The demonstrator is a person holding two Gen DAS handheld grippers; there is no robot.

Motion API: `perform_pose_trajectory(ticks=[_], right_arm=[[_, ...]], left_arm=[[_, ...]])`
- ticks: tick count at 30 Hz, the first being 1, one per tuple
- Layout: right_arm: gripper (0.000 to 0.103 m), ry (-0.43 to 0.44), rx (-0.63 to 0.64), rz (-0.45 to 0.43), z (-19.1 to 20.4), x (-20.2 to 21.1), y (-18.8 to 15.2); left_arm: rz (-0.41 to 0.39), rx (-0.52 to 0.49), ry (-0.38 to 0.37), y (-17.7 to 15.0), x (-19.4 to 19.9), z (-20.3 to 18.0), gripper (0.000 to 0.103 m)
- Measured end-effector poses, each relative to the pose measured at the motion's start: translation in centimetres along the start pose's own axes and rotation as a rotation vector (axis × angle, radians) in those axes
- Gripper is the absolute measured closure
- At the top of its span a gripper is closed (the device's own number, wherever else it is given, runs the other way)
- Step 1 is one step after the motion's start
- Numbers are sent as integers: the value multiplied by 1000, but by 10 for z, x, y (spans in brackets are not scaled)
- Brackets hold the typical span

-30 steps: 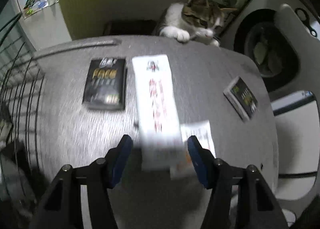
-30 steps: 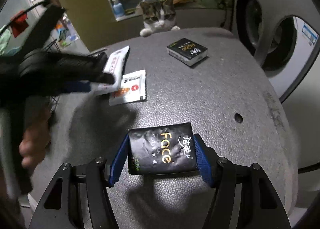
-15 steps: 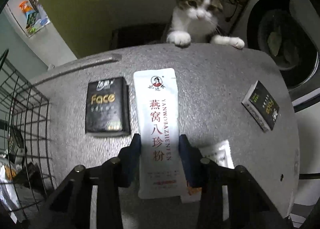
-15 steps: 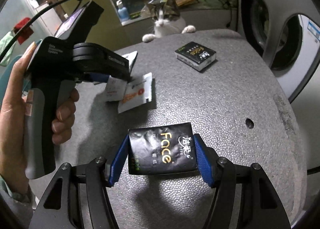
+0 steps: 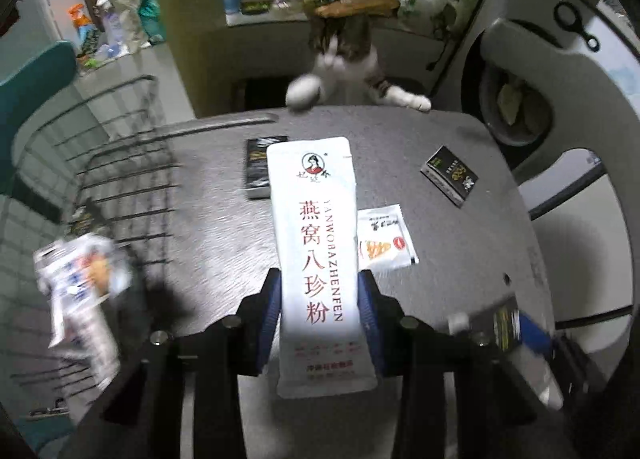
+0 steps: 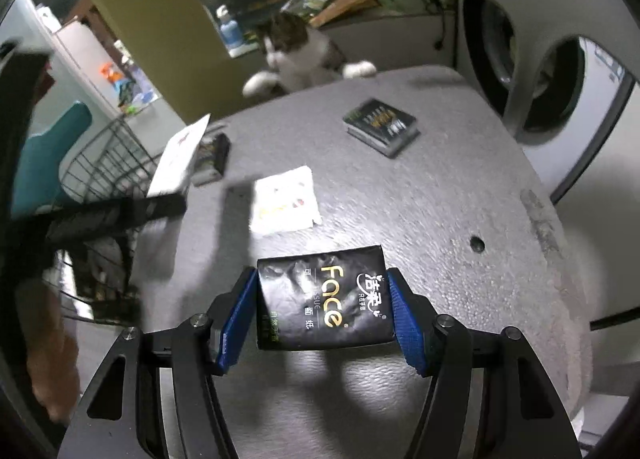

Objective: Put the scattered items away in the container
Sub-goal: 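Carry the sachet and Face pack over the basket and open both grippers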

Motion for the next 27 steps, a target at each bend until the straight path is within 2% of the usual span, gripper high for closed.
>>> perform_pose_trajectory(ticks=[4, 8, 13, 16, 20, 23, 27], right_arm=[[40, 48, 70, -15, 50, 14, 23], [40, 135, 140, -23, 118, 19, 42], [40, 253, 219, 37, 203, -2, 44], [40, 299, 237, 75, 240, -17, 37], [40, 312, 281, 108, 273, -35, 27], [39, 322, 275, 127, 279, -45, 23], [38, 341, 269, 107, 282, -48, 28]], left_arm=[[-52, 36, 40, 5, 49, 43, 61], [-80, 59, 124, 11, 73, 103, 61], [-45, 102, 241, 3, 85, 186, 61], [-5, 149, 261, -9, 80, 221, 61], [19, 184, 263, -19, 71, 241, 61], [18, 198, 255, -21, 67, 250, 61], [-12, 216, 232, -17, 70, 252, 56]])
Point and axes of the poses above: each gripper's, at about its wrist camera, not at the fingertips, and x roughly against the way its jaws point, z to its left, y to its top, the point moved 10 cm from there along -x, roughly the way its jaws point, and after that the axes turned 8 degrees about -z, right-handed, at the moved point
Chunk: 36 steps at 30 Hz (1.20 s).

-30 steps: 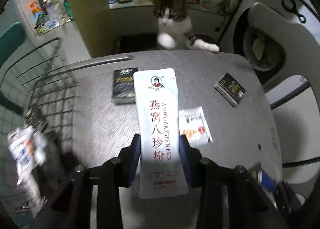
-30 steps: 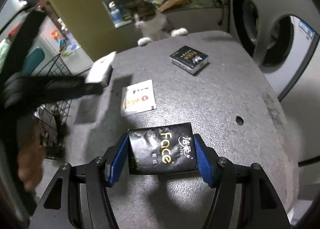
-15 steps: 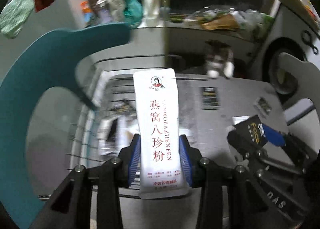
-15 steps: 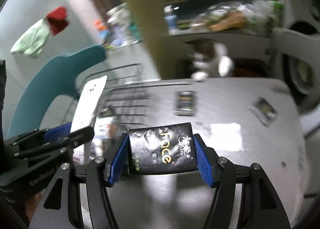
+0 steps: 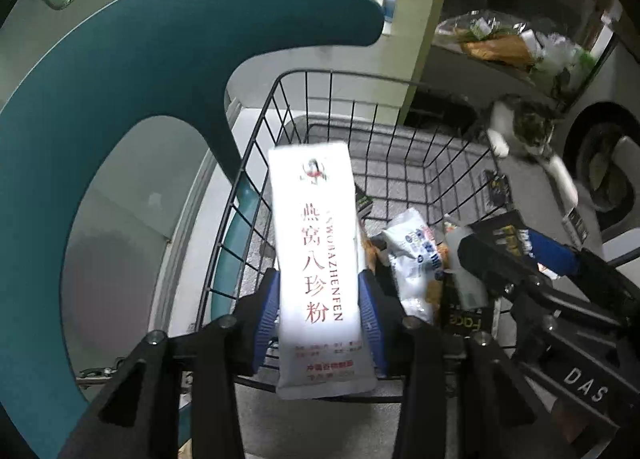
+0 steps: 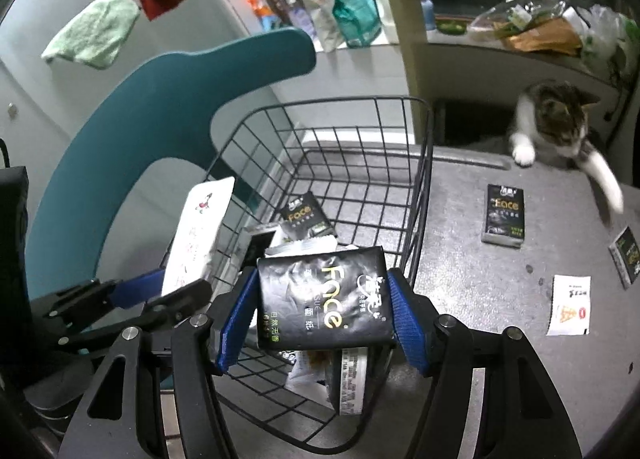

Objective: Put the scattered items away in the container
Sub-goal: 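Carry the sachet and Face pack over the basket and open both grippers, then grasp a black Face pack with the left gripper while the right grasps a white snack packet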

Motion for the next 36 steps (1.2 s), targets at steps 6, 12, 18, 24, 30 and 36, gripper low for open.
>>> perform_pose_trajectory(ticks=[6, 12, 18, 24, 30, 36], right_arm=[[36, -9, -13, -17, -9, 7, 3], [36, -20, -46, -40, -29, 16, -2], [36, -78, -77, -88, -65, 46, 4], [36, -198, -154, -100, -143, 73, -7], [36, -344, -274, -73, -240, 84, -33], [36, -385, -330, -46, -282, 72, -66]], left_arm=[[-4, -23, -2, -5, 0, -6, 45], [7, -31, -3, -14, 4, -9, 45], [-19, -42, -45, -7, 27, -34, 45], [-35, -110, -138, -2, 45, -105, 45], [-1, -189, -236, -21, 35, -192, 45], [60, -228, -268, -37, -17, -252, 45]])
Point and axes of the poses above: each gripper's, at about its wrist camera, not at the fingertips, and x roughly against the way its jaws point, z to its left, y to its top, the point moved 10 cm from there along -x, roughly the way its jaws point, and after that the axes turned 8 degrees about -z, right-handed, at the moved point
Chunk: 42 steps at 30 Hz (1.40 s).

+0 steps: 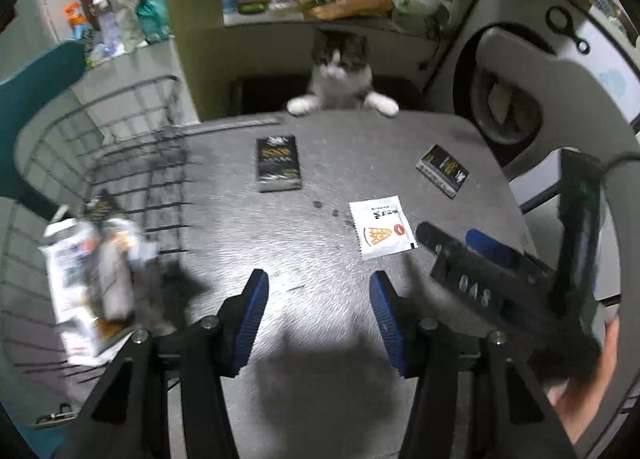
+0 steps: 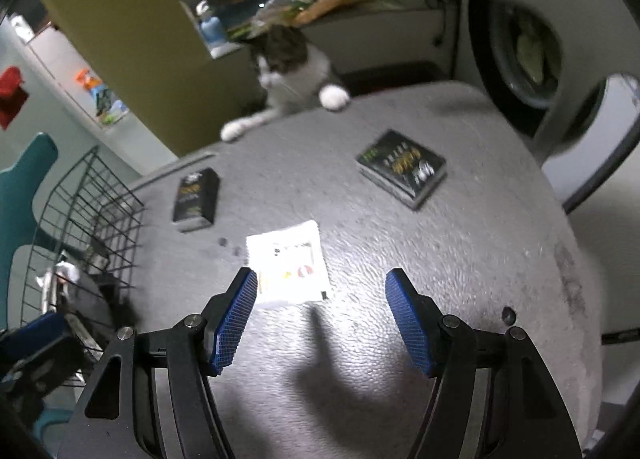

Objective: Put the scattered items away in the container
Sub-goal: 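Grasp a black Face pack with the left gripper while the right grasps a white snack packet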

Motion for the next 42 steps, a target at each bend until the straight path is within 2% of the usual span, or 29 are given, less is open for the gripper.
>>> perform_pose_trajectory(ticks=[7, 12, 18, 19, 21, 22, 26, 35, 40, 42], right_arm=[[36, 48, 72, 2, 20, -27, -11], [36, 34, 145, -10, 37, -45, -6], [36, 14, 172, -13, 45, -57, -10], [39, 6, 178, -12, 44, -56, -11], [58, -35, 190, -12, 38, -55, -11], [76, -59, 187, -13, 31, -52, -11], [93, 11, 94, 6, 15, -45, -15], [91, 91, 58, 7, 14, -38, -21], [91, 124, 38, -18, 18, -35, -16], [89, 129, 36, -20, 19, -35, -13]], left_arm=[[-9, 49, 22, 22, -29, 12, 45], [-32, 108, 47, 34, -31, 35, 45], [-24, 114, 41, 36, -39, 33, 45], [-24, 114, 39, 38, -41, 31, 45], [-28, 120, 27, 43, -45, 26, 45], [-30, 119, 26, 46, -49, 24, 45], [-21, 118, 51, 56, -68, 22, 45], [20, 119, 129, 61, -121, 40, 43], [36, 142, 126, 63, -133, 48, 43], [53, 133, 125, 59, -138, 48, 51]])
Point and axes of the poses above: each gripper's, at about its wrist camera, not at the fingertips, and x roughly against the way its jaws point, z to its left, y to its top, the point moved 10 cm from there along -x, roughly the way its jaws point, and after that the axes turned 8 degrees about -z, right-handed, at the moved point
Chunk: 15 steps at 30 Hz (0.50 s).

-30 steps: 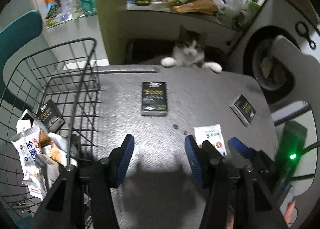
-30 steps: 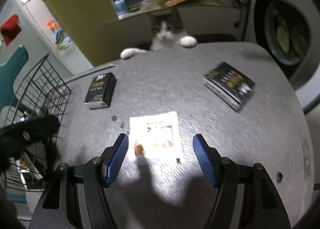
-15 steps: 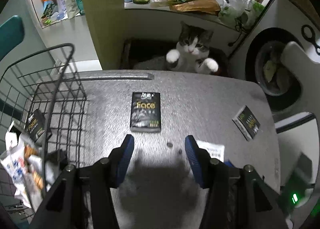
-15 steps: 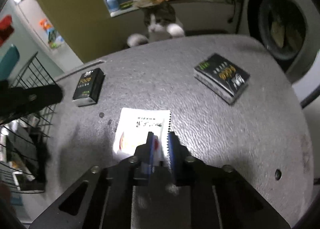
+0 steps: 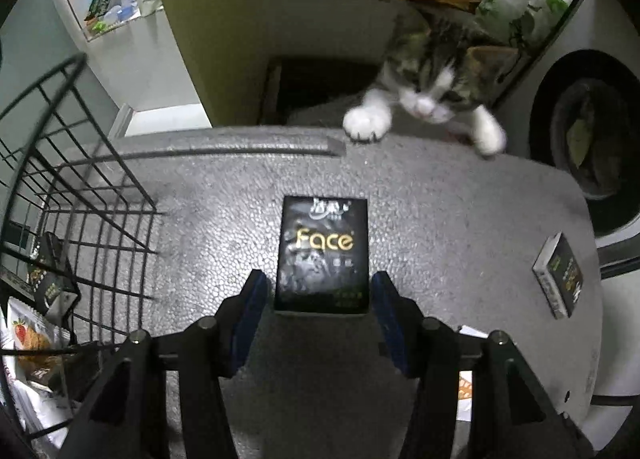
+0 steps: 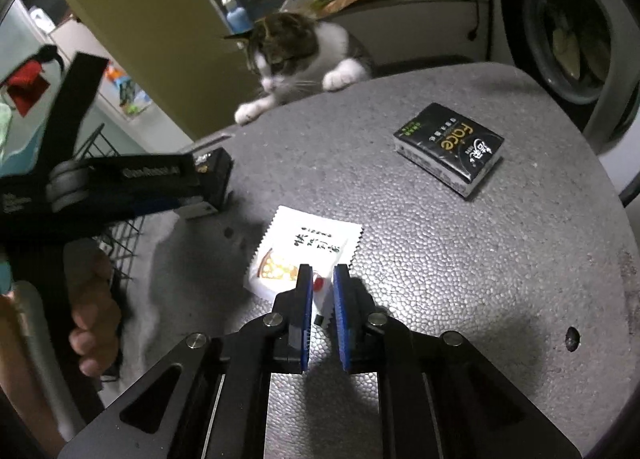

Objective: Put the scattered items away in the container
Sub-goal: 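Carry the Face pack and snack packet to the basket and open both grippers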

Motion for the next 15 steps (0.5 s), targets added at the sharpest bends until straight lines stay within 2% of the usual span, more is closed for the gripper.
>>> perform_pose_trajectory(ticks=[6, 8, 10, 15], right_arm=[[67, -3, 1, -9, 4, -2, 5], [49, -13, -1, -23, 6, -3, 11], [42, -32, 15, -26, 10, -7, 14], [42, -45, 47, 4, 28, -28, 15]], left_arm=[[-3, -23, 24, -6, 5, -2, 52], [-24, -21, 26, -9, 18, -1, 52], [-52, -17, 19, -11, 37, 1, 52], [-105, -3, -12, -20, 89, 9, 52]])
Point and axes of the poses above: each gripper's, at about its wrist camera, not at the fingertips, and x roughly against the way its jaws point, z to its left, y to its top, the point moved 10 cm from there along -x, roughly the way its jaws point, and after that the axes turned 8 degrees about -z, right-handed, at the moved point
